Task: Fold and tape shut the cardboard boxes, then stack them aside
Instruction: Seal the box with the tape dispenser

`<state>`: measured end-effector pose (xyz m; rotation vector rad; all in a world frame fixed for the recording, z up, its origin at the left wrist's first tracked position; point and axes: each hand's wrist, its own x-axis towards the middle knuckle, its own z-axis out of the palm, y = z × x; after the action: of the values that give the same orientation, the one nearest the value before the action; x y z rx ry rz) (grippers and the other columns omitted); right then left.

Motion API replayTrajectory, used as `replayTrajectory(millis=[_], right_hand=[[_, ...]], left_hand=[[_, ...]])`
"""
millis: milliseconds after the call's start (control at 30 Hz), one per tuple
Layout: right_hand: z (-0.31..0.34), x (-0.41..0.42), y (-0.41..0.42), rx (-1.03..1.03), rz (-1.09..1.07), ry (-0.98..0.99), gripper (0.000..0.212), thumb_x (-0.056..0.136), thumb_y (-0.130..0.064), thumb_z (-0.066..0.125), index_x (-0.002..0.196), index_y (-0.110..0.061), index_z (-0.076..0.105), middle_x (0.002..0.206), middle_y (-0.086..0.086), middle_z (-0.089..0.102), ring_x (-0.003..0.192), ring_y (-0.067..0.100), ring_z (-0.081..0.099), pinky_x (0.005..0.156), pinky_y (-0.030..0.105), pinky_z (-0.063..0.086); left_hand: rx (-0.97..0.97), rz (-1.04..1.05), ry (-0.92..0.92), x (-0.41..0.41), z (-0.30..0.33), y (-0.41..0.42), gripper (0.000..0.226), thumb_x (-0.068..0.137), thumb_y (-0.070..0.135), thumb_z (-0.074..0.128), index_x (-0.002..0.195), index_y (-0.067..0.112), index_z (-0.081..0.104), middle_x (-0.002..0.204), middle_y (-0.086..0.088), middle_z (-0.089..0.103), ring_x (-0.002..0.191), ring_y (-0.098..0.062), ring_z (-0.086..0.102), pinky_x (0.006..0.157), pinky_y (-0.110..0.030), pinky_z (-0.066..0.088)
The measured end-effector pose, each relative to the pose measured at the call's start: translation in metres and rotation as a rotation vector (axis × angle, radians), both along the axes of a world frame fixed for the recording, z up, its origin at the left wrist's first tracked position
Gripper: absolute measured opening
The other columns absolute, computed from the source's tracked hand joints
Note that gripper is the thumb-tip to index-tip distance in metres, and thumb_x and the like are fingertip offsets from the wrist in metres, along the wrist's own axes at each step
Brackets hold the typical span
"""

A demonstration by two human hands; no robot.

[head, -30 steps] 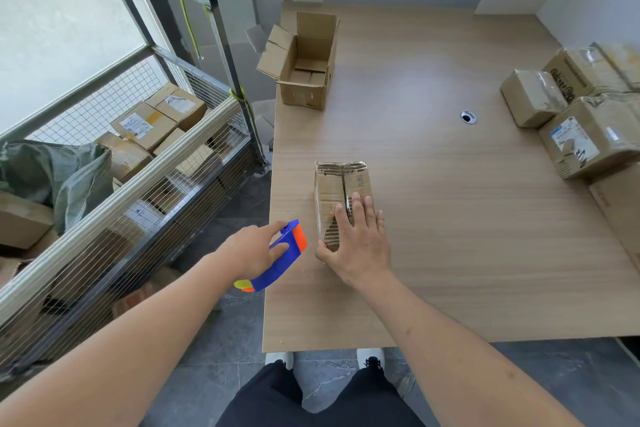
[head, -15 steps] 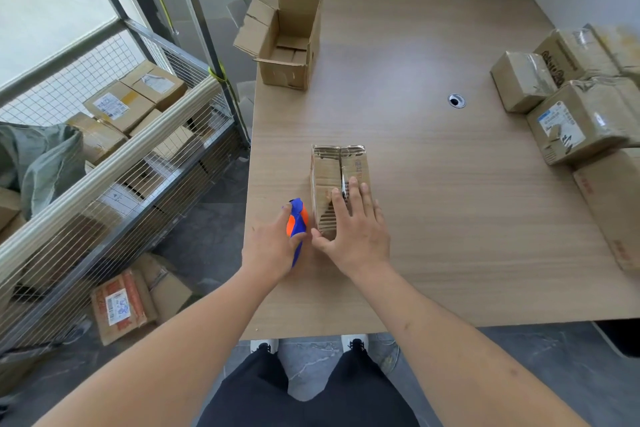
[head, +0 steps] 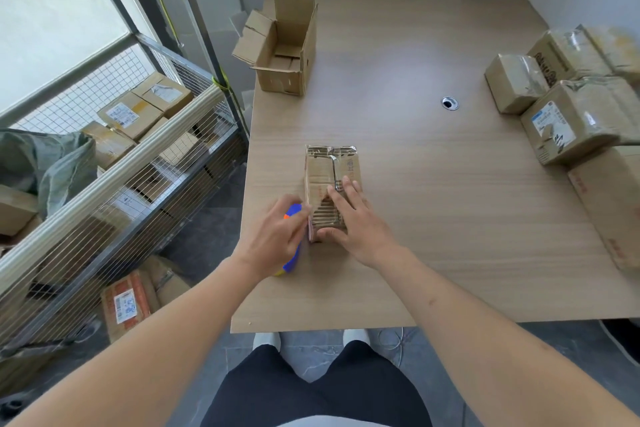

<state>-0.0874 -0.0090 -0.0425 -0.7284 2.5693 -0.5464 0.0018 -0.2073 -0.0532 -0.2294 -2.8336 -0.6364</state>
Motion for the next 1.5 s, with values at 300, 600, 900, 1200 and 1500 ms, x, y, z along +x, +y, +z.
replayTrajectory(millis=[300,600,900,1200,1500], right_hand=[[0.009,-0.011,0.023,0.033,0.121,0.001,0.082,0.097,-0.040,0.065,0.163,-0.023,0.019,0.172,-0.006,-0.007,0.157,0.010,-0.006,0.122,0.042,0.029],[-0.044,-0.009,0.045,-0.125,0.199,0.279,0.087,0.089,0.007,0.063,0.161,-0.026,0.027,0.172,-0.003,0.006,0.158,0.015,0.006,0.096,0.045,0.057],[-0.031,-0.017,0.057,-0.448,0.179,0.123,0.059,0.085,-0.031,0.083,0.140,-0.026,0.063,0.163,0.002,0.038,0.151,0.017,0.032,0.117,0.034,0.038],[-0.034,-0.004,0.059,-0.374,0.140,0.616,0.011,0.089,-0.014,0.066,0.078,-0.010,0.066,0.087,0.004,0.060,0.082,0.024,0.049,0.064,0.040,0.052],[-0.029,-0.019,0.085,-0.461,0.176,0.272,0.035,0.081,0.000,0.081,0.113,-0.015,0.079,0.099,0.002,0.062,0.085,0.013,0.059,0.082,0.018,0.048]], left_hand=[[0.080,-0.140,-0.059,-0.021,-0.023,0.023,0.038,0.094,0.040,0.057,0.106,0.011,0.079,0.135,-0.013,0.065,0.131,-0.029,0.059,0.089,-0.051,0.059],[0.183,-0.085,0.061,-0.018,-0.035,0.030,0.029,0.093,0.032,0.066,0.104,0.009,0.081,0.135,-0.008,0.066,0.132,-0.024,0.058,0.098,-0.043,0.057],[0.193,-0.072,0.112,-0.015,-0.047,0.033,0.029,0.084,0.010,0.081,0.112,0.003,0.077,0.140,-0.010,0.060,0.134,-0.031,0.055,0.105,-0.044,0.052],[0.168,-0.010,0.146,-0.013,-0.046,0.046,0.025,0.086,0.002,0.076,0.112,-0.001,0.076,0.137,-0.016,0.063,0.135,-0.033,0.054,0.111,-0.040,0.047],[0.204,-0.073,0.046,-0.012,-0.035,0.041,0.036,0.081,0.004,0.082,0.116,0.001,0.075,0.141,-0.014,0.060,0.138,-0.030,0.051,0.112,-0.039,0.045]])
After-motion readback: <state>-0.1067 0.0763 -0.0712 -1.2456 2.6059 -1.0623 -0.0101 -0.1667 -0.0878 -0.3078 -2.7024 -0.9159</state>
